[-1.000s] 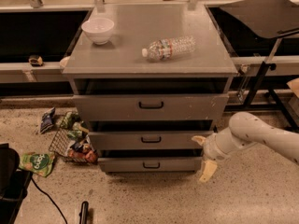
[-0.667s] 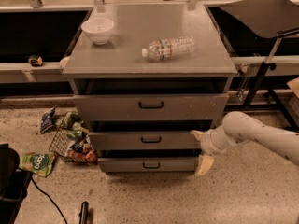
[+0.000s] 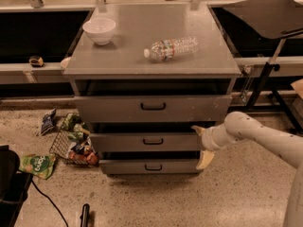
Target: Open middle drawer
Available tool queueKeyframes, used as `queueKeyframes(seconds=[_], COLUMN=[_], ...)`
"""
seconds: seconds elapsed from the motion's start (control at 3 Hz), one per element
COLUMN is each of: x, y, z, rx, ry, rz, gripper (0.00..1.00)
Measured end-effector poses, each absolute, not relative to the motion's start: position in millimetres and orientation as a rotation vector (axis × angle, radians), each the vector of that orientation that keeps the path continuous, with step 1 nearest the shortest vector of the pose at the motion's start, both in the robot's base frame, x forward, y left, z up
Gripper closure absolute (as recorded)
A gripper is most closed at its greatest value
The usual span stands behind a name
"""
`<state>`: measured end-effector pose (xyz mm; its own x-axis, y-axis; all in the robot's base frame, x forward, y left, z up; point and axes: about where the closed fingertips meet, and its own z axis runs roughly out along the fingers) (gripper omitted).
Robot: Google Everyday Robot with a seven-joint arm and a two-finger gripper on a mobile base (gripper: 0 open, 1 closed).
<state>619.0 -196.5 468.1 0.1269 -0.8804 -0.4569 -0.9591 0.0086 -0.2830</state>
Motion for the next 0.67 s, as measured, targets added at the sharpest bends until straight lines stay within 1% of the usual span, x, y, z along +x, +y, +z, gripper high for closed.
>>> queueKeyframes(seconds=[0.67], x=[654], y=[-186], z=[448], rx=[-1.858], ry=[1.707], rz=[0.225], gripper=[0.00])
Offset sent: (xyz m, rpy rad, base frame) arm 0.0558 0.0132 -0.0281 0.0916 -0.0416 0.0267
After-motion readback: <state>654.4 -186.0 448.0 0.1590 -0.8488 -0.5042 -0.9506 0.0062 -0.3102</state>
